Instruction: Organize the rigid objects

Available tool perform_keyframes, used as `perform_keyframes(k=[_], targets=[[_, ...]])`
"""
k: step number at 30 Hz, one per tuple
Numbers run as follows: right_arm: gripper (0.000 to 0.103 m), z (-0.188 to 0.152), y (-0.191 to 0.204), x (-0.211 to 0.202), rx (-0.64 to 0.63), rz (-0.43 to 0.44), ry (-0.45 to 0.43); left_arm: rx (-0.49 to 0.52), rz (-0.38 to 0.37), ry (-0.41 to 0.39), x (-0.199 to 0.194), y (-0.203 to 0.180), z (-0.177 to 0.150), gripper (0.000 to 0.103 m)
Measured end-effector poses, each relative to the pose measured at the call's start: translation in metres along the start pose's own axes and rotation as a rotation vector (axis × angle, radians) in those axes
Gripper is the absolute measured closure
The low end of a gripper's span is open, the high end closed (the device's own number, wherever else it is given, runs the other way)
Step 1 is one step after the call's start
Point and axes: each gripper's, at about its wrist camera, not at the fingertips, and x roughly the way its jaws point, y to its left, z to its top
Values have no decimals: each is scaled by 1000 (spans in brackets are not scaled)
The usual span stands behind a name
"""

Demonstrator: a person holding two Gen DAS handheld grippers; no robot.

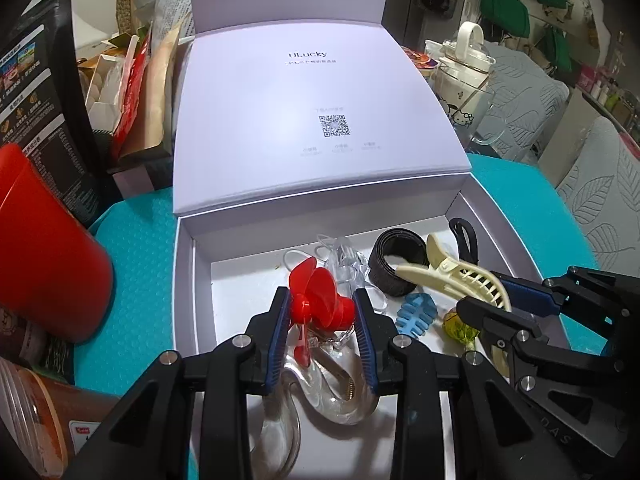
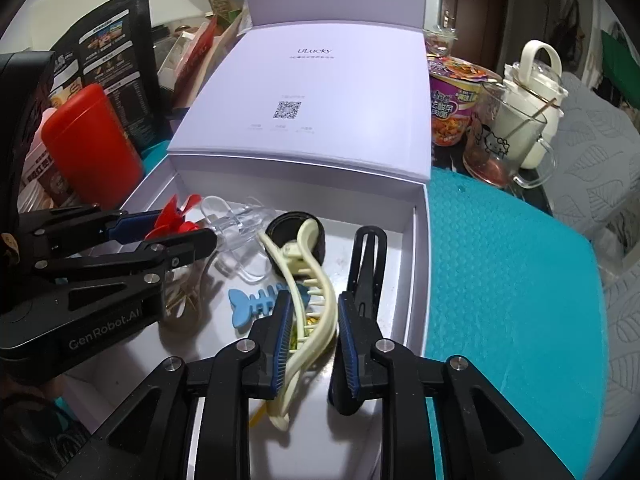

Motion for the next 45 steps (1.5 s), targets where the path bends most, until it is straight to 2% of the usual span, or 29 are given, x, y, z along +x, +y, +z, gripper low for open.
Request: perform_keyframes(k=[6,16,19,21,22,31,45], targets=[[59,-1,-3,1,9,-16,10,-29,-33,5,2,5,0,72],[59,0,-2,-5,-3,-24,1,-32,-30,15,-1,3,-2,61],[59,1,-3,-9,-5,-40,-8,-28,-20,-2,-8,0,-2,47],[59,2,-3,-13,-7,-48,-16,-27,-5,-22,-13,-1,-1,30],[59,2,-3,-15,-7,-50,-20,-28,3,-29,-16,-1,0,28],[59,5,5,-40,-13,-61,-63,-35,5,-63,-39,-1,9,27],[59,2,25,-107,-24,-77,-180,-14,66,-187,-116,-6,5,27]])
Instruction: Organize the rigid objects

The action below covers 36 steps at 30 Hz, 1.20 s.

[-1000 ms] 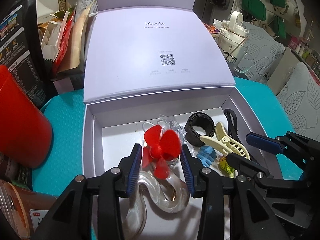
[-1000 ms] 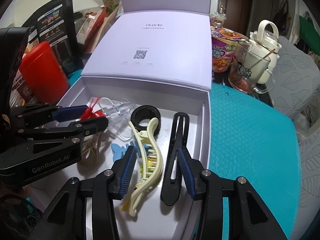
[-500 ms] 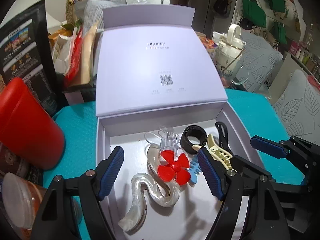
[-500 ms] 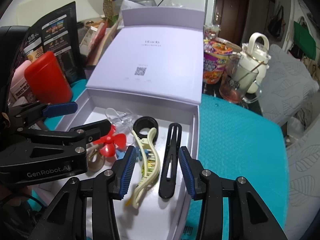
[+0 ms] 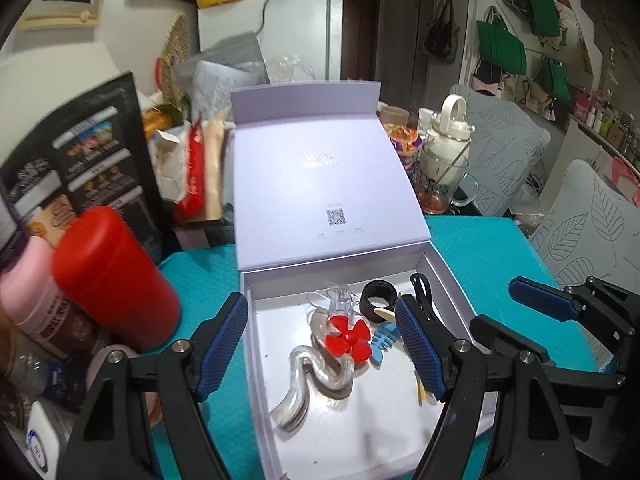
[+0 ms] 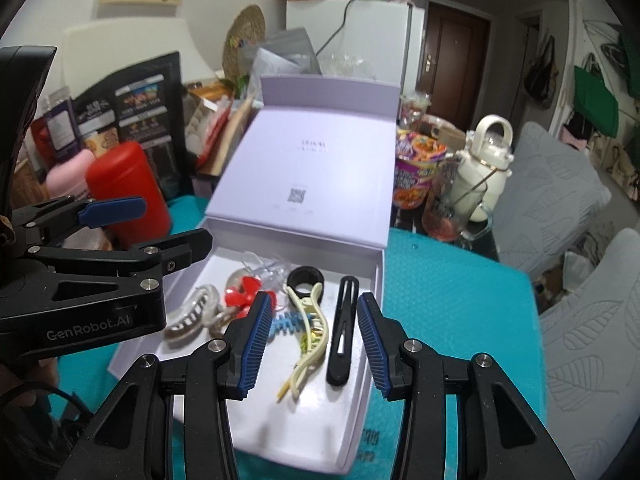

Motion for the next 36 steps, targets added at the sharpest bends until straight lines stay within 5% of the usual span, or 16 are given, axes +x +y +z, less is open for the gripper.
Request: perform_keyframes(k=[10,16,23,36], targets=[[56,-14,18,-55,-3,-21,-83,-11,20,-66,-59,4,-19,27],[42,-30,30,-81,3,-16,-110,-36,24,-99,-91,12,-40,5],[27,-52,41,-108,28,-40,-123,-17,48,-114,-119,15,-65,4],[23,-94,63,-140,37,-72,-116,-1,30,-103,-150,10,-111,4]])
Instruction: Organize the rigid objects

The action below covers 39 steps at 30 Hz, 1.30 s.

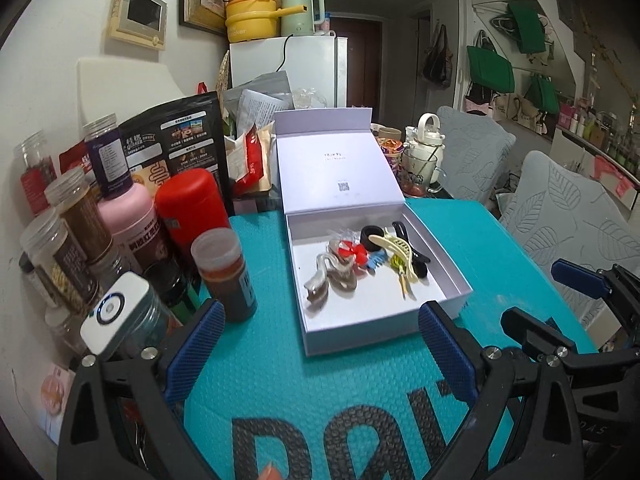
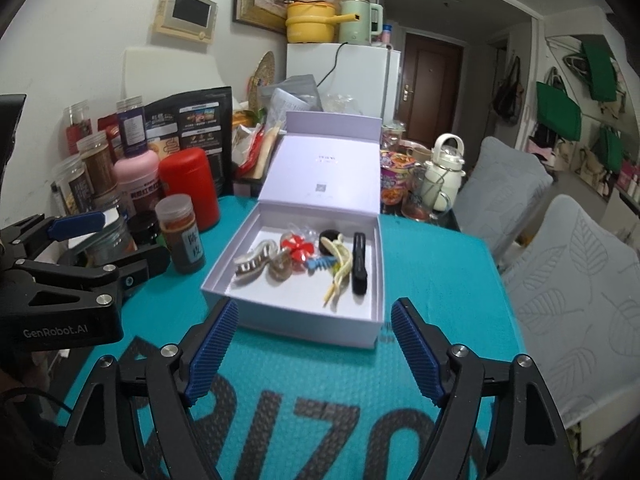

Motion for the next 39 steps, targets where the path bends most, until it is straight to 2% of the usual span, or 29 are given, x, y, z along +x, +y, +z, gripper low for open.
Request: perform_keyframes(k=[14,39], targets=[[23,-26,1,-10,28,-43,33,3,27,4,-13,-1,-23,4],[23,-29,0,-16,25,-53,31,-23,15,0,-23,-6,-28,4]])
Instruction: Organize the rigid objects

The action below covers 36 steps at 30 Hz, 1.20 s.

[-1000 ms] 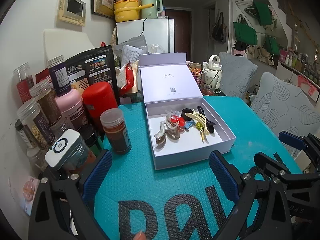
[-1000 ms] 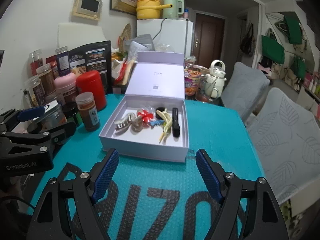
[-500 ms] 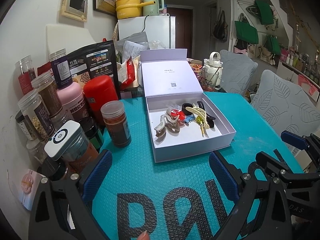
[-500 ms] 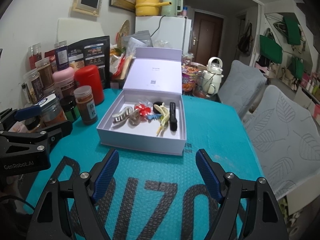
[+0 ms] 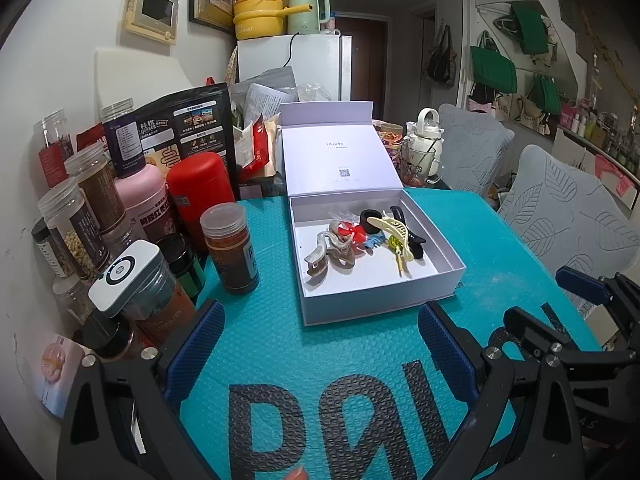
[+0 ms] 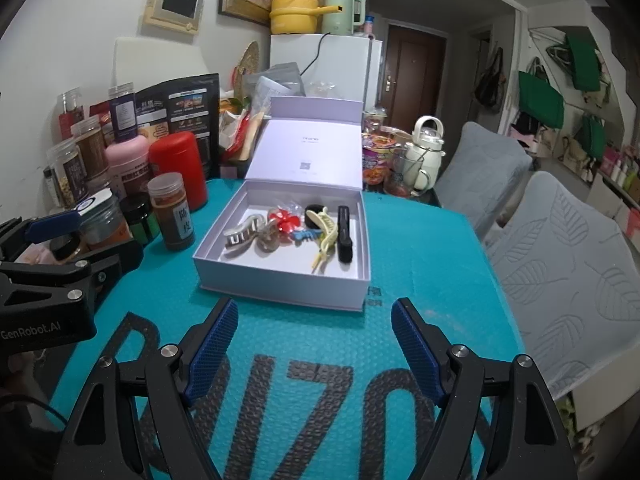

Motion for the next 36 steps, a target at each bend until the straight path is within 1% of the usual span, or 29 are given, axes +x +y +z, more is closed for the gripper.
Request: perform_keyframes(k=[13,36], targets=[[23,-1,-4,-3,7,-6,-1,22,-3,-1,-6,-9,-1,4],[23,-1,-2,-4,2,-8,-3,28,-6,10,-8,-10,-4,4]])
